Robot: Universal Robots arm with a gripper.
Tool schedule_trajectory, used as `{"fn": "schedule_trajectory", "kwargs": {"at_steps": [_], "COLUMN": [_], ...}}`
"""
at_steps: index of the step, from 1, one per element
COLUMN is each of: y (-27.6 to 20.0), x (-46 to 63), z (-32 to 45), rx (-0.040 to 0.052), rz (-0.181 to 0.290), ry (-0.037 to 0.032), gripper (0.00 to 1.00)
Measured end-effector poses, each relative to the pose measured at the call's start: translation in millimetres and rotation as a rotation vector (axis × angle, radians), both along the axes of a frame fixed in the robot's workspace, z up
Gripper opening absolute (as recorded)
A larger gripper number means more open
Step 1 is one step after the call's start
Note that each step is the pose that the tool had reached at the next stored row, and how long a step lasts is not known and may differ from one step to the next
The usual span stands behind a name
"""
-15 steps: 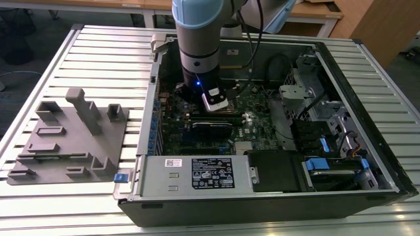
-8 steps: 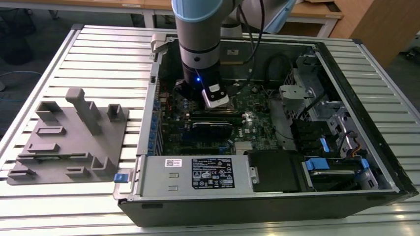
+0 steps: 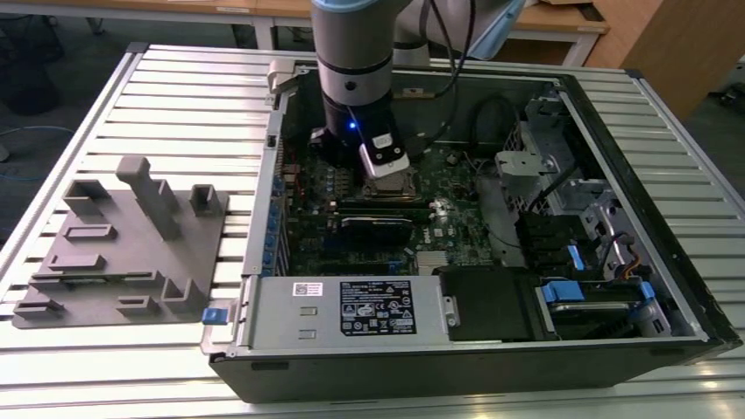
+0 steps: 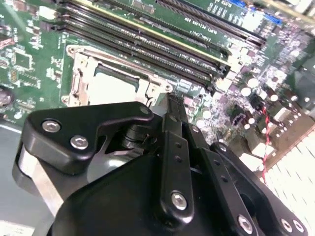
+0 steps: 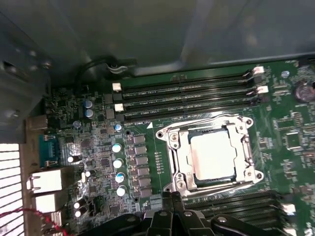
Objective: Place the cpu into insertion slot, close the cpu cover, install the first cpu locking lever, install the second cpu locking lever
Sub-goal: 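Install the second cpu locking lever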
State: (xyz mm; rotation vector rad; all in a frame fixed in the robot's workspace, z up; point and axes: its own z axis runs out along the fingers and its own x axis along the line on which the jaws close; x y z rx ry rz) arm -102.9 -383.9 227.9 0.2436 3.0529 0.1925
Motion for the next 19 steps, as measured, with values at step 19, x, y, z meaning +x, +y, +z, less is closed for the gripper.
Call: {"fn": "schedule_trajectory", "kwargs": {"at_steps": [19], "y": [-0.4], "x": [21.3], "z": [12.5], "rx": [0.0001], "rz": [0.000], "ry": [0.0317], "gripper": [0.11]}}
